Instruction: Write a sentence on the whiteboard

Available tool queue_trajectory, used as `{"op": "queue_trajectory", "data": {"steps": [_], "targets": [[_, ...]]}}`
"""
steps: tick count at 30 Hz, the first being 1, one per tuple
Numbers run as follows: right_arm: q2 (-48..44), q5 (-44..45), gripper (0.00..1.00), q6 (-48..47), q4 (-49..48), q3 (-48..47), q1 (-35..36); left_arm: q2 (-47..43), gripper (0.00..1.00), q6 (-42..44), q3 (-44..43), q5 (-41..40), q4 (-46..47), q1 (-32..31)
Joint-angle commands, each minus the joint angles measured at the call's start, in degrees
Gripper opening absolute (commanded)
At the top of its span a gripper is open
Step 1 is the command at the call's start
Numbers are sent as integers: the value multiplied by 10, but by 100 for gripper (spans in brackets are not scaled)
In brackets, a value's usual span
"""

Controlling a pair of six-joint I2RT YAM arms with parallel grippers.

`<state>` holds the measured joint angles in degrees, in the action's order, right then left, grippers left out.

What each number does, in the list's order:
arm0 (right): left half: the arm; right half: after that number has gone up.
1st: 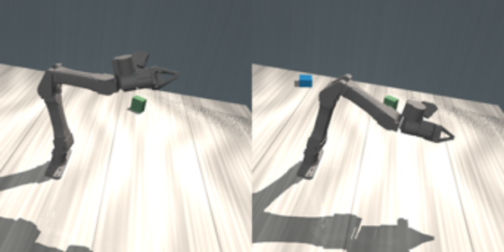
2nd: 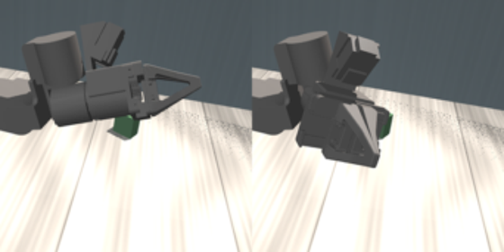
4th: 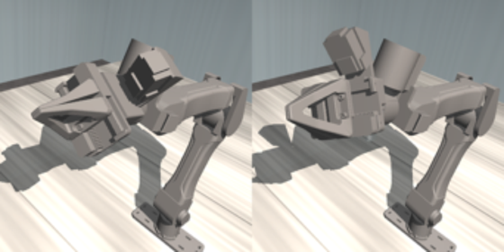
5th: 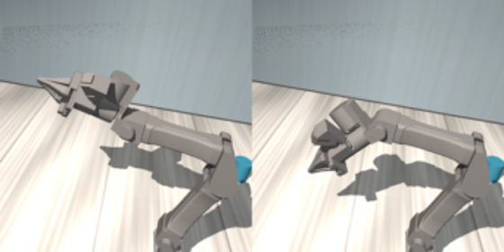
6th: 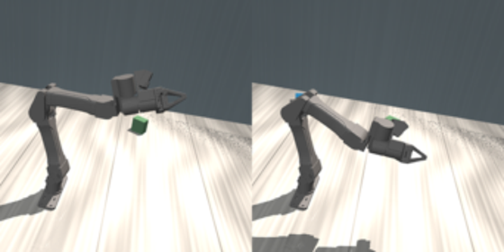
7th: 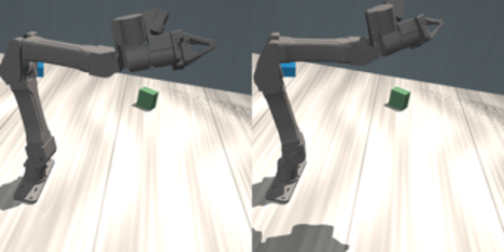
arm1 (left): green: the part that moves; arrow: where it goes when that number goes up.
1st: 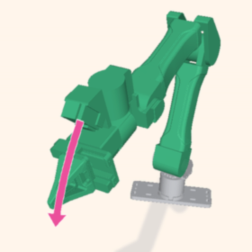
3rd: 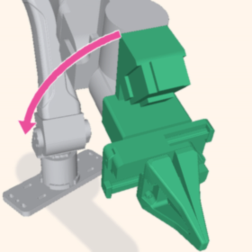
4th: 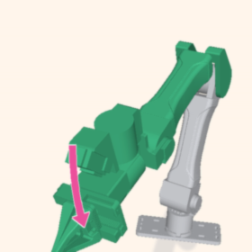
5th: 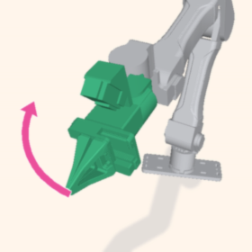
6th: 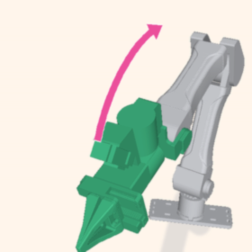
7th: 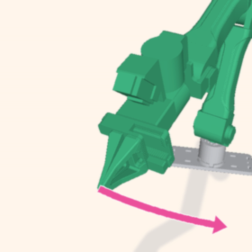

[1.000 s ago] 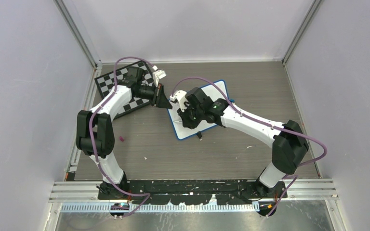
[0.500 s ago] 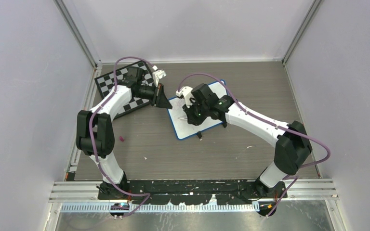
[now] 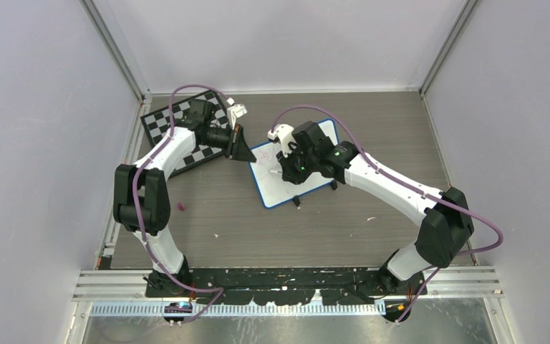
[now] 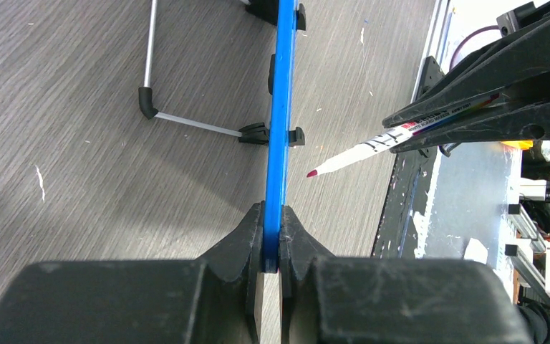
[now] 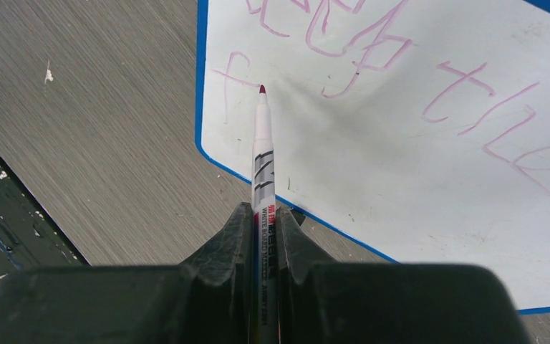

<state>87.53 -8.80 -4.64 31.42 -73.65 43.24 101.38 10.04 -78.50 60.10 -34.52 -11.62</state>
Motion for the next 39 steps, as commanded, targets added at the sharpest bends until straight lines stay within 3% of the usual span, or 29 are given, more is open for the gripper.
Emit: {"op": "queue_trajectory", "data": {"steps": [1, 22, 39], "targets": [[7, 9, 0, -7, -1, -11, -1, -2, 0, 9, -1, -13, 3, -3], [60, 17, 0, -5, -3, -40, 1, -2, 0, 12, 1, -12, 4, -2], [40, 16, 0, -11, -1, 11, 5, -1, 0, 12, 2, -14, 3, -2]]}}
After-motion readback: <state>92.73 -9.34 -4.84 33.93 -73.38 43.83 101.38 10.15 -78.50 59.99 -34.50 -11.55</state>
